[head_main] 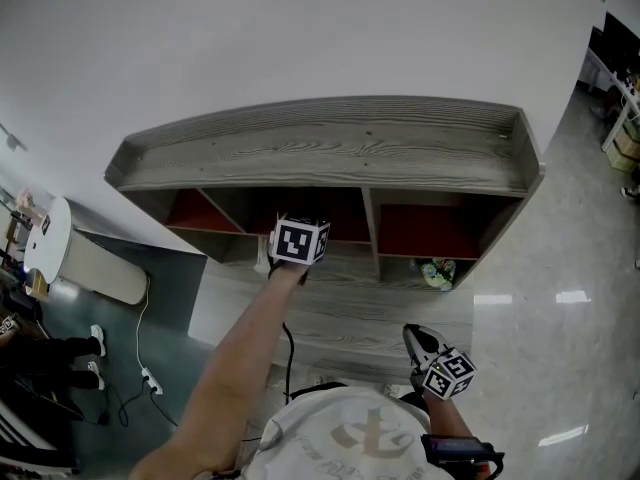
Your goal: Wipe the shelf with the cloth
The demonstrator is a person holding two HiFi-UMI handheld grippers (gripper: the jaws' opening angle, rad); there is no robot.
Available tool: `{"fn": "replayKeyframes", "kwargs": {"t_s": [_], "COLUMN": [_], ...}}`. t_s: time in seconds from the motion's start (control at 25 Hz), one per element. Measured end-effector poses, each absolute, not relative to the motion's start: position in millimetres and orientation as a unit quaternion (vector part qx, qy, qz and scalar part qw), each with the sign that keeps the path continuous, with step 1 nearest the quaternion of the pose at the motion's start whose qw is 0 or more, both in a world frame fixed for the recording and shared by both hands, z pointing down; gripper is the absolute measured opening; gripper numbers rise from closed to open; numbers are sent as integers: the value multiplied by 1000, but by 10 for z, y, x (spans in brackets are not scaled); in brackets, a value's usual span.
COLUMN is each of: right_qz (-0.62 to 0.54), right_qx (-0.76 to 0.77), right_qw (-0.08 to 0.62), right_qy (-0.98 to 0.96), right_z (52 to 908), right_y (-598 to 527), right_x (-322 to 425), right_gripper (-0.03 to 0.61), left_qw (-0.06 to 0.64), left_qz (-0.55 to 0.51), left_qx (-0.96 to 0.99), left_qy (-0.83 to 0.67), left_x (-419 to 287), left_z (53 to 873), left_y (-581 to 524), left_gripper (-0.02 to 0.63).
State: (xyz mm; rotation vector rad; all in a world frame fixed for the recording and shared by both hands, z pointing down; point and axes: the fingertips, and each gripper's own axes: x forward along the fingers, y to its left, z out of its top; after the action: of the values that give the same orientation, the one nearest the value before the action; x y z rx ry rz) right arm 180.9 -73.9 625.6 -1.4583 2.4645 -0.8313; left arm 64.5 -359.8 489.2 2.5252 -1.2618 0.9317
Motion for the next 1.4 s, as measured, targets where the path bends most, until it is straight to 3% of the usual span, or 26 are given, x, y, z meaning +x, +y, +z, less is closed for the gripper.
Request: {"fn": "replayKeyframes", "kwargs": {"t_s": [0.76, 1.4], "right_qz": [-267, -263], "right_qx": [-488, -475], "right_qw": [74, 74], "right_qy": [828, 836], "right_z": [6203, 6222], "right_y": [-576, -549], "right_x": [2196, 2416], "right_gripper": [5, 5], "left_qw": [107, 88], "left_qz": [323, 300], "left_qx": [875, 882], "left_qy": [-344, -352], "left_x": [1337, 1417], "left_z": [4900, 4887], "left_y": [-3246, -2830], "left_gripper": [61, 61]}}
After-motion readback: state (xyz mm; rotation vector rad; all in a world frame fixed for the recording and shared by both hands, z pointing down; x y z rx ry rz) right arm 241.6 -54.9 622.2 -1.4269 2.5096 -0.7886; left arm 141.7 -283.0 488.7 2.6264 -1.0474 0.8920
